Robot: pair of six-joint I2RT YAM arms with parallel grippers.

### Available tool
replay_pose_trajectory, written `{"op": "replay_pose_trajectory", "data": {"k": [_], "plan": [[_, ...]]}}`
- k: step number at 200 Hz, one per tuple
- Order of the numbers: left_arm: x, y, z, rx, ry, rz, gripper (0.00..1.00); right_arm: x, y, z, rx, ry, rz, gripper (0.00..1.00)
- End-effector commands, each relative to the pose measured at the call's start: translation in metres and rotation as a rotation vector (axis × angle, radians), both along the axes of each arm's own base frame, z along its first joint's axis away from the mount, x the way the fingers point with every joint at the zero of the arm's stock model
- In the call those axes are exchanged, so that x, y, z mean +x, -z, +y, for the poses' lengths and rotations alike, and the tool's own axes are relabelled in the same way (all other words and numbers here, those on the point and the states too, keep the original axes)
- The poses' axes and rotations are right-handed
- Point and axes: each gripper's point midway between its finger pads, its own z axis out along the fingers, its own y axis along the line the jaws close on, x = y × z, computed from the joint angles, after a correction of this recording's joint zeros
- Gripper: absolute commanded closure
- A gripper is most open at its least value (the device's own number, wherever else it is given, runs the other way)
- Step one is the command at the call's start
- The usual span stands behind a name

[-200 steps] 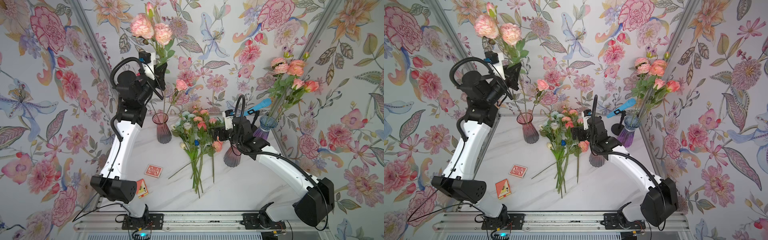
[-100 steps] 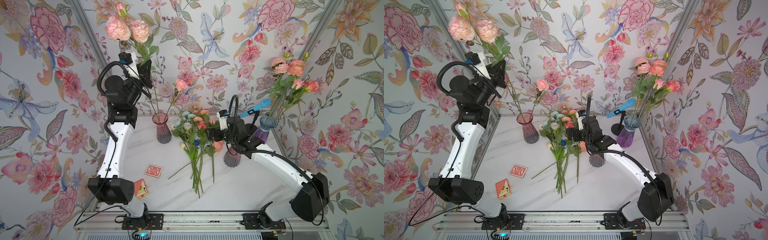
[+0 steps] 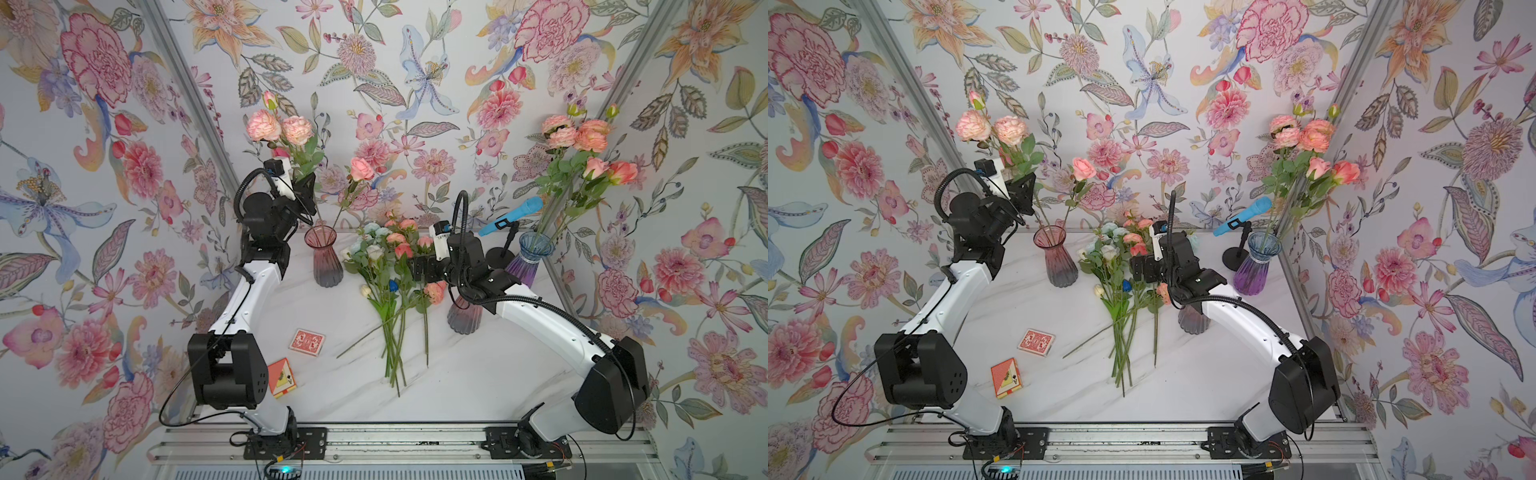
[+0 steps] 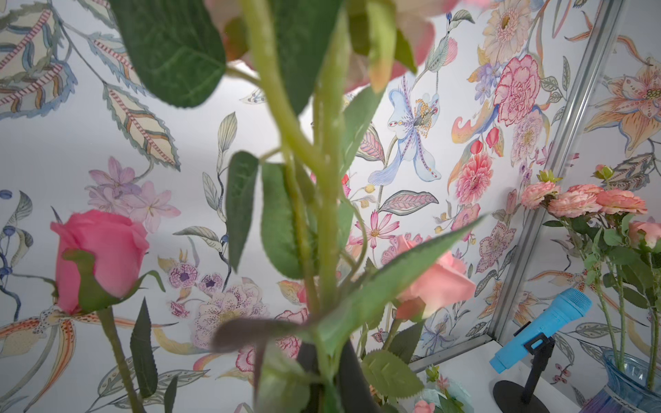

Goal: Place the pink flowers into the vase
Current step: Place the flower in the vase.

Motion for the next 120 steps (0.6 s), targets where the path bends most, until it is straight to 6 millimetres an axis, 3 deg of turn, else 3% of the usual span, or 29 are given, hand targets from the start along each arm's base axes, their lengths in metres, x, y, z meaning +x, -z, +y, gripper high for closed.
{"op": "replay_pose_trajectory", "data": {"k": [1, 49, 58, 79, 120], "plan": [[-0.009, -0.008, 0.006, -0.033, 0.009, -0.053, 1.00, 0.003, -0.004, 0.010, 0.015, -0.004, 0.002, 0.01], [-0.006, 0.039, 0.005, -0.067, 0.022, 0.025, 1.00, 0.010, 0.011, 0.015, -0.002, 0.005, 0.044, 0.01], [-0.006, 0.048, 0.005, -0.070, 0.019, 0.041, 1.00, 0.002, 0.013, 0.026, -0.004, -0.022, 0.050, 0.01], [-0.004, 0.066, 0.006, -0.070, 0.015, 0.074, 1.00, 0.001, 0.018, 0.030, -0.010, -0.026, 0.066, 0.01], [-0.001, 0.084, 0.006, -0.062, 0.011, 0.109, 0.96, 0.000, 0.018, 0.033, -0.013, -0.031, 0.071, 0.01]]}}
